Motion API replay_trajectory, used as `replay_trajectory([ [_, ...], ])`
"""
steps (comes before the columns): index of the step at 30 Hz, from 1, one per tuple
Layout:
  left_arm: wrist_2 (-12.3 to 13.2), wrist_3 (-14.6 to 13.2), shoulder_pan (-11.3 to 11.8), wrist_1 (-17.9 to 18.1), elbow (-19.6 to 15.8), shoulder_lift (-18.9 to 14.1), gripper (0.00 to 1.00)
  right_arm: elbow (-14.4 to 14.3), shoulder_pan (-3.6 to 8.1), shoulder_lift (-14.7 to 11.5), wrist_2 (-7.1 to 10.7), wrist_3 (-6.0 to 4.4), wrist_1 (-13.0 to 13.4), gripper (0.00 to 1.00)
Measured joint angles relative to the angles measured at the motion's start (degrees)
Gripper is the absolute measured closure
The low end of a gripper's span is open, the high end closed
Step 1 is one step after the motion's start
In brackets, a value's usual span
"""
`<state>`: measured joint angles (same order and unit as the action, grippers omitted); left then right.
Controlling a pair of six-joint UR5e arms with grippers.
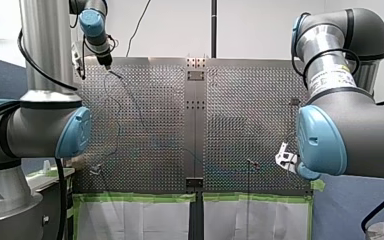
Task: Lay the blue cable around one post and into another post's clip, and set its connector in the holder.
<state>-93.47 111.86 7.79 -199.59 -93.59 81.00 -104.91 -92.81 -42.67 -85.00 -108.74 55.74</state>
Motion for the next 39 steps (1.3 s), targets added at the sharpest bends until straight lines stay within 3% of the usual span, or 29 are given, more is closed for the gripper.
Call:
replay_trajectory([
  [16, -1.6, -0.41, -0.27, -0.29, -0.17, -0.01, 0.0, 0.0, -0.29, 0.0, 0.0, 0.01, -0.03, 0.98],
  [39, -1.84, -0.68, -0.35, -0.2, -1.04, -0.01, 0.0, 0.01, -0.31, -0.01, 0.0, 0.0, -0.05, 0.98],
])
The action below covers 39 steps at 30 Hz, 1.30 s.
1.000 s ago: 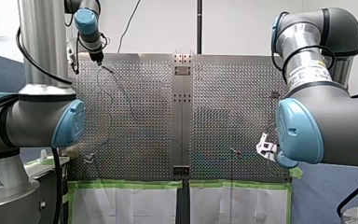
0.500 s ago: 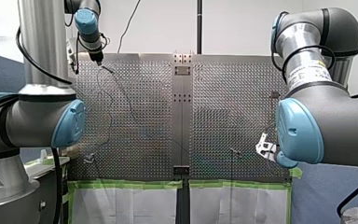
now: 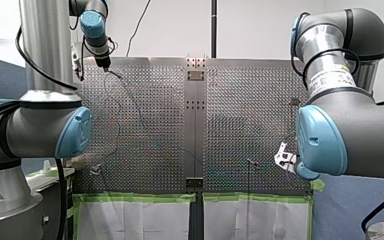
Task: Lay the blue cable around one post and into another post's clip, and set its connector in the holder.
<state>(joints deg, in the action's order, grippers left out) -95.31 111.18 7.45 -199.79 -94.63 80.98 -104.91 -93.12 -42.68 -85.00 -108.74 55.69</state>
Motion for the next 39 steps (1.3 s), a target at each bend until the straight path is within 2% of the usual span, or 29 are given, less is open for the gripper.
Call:
replay_trajectory([
  [5, 0.33, -0.44, -0.4, 0.31, -0.52, -0.22, 0.0, 0.0, 0.0, 0.0, 0.0, 0.0, -0.01, 0.98],
  [12, 2.84, -2.49, -1.74, 2.59, -3.14, -2.42, 0.0, 0.0, 0.0, 0.0, -0.31, 0.41, -0.14, 0.98],
  [19, 6.2, -4.07, -4.13, 5.95, -6.52, -5.26, 0.0, -0.03, -0.04, -0.09, -1.63, 2.47, -1.27, 0.98],
  [22, 7.68, -3.59, -5.51, 7.42, -7.99, -4.81, 0.0, -0.06, -0.16, -0.16, -2.06, 3.56, -2.31, 0.98],
  [25, 8.75, -3.15, -6.91, 8.83, -9.4, -3.71, 0.0, -0.43, -0.21, -0.64, -2.63, 4.03, -3.15, 0.98],
  [32, 6.83, -2.14, -10.21, 12.14, -12.72, -0.49, 0.0, -0.94, -0.33, -2.17, -2.7, 4.01, -3.49, 0.98],
  [39, 3.53, 1.05, -13.62, 15.55, -15.49, 2.92, 0.0, -0.96, -0.35, -2.27, -2.16, 3.77, -3.25, 0.98],
])
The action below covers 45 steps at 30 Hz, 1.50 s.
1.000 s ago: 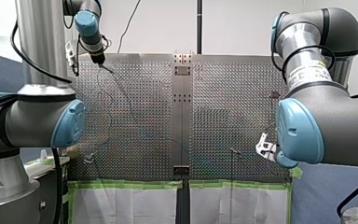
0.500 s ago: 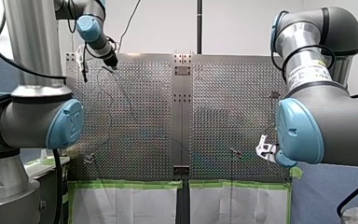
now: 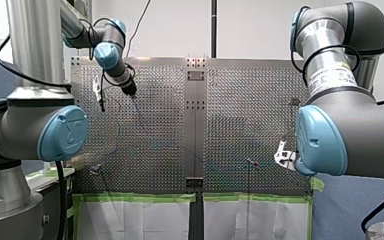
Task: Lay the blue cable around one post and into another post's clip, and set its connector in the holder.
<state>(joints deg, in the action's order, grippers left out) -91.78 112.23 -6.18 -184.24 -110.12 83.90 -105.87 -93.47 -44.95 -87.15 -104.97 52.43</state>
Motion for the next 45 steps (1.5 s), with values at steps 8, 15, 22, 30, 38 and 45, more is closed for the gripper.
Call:
replay_trajectory([
  [8, 1.6, 4.04, -4.05, 4.06, -3.43, 4.05, 0.0, 0.0, 0.0, -0.01, 0.57, 0.1, 0.04, 0.98],
  [15, 1.64, 7.12, -7.46, 7.47, -5.29, 7.47, 0.0, 0.0, -0.15, -0.01, 0.99, 1.88, -0.52, 0.98],
  [22, -1.79, 5.17, -11.23, 11.23, -2.51, 11.23, 0.0, -0.01, -0.41, -0.01, 1.01, 3.45, -1.18, 0.98],
  [30, -3.71, 2.38, -15.09, 15.09, 1.15, 15.09, 0.0, 0.0, -0.96, -0.01, 0.96, 3.66, -1.53, 0.98],
  [38, -4.22, -0.13, -18.91, 18.93, 3.56, 18.91, 0.0, 0.0, -1.3, -0.02, 0.91, 3.86, -1.54, 0.98],
  [45, -4.39, -2.93, -21.76, 21.76, 4.52, 21.76, 0.0, 0.0, -1.47, -0.01, 0.96, 5.0, -2.19, 0.98],
])
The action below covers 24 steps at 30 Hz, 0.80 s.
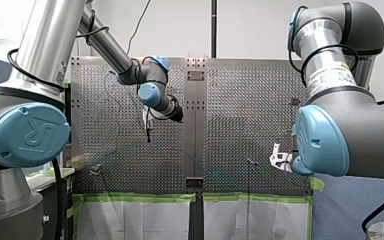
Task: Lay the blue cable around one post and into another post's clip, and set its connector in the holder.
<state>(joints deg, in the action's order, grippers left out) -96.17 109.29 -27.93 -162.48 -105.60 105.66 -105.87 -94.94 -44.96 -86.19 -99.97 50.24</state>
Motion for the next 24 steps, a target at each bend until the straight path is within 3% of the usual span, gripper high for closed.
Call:
replay_trajectory([
  [8, -0.28, -3.6, -3.6, 3.6, 3.17, 3.6, 0.0, 0.0, -0.06, 0.0, 0.02, 0.74, -1.85, 0.98],
  [19, -3.4, -8.09, -8.96, 9.12, 8.68, 9.12, 0.0, 0.0, -0.03, -0.01, 0.22, 1.96, -2.34, 0.98],
  [24, -5.25, -8.12, -9.31, 11.47, 11.01, 11.46, 0.0, 0.0, 0.09, -0.01, 0.26, 2.22, -2.4, 0.98],
])
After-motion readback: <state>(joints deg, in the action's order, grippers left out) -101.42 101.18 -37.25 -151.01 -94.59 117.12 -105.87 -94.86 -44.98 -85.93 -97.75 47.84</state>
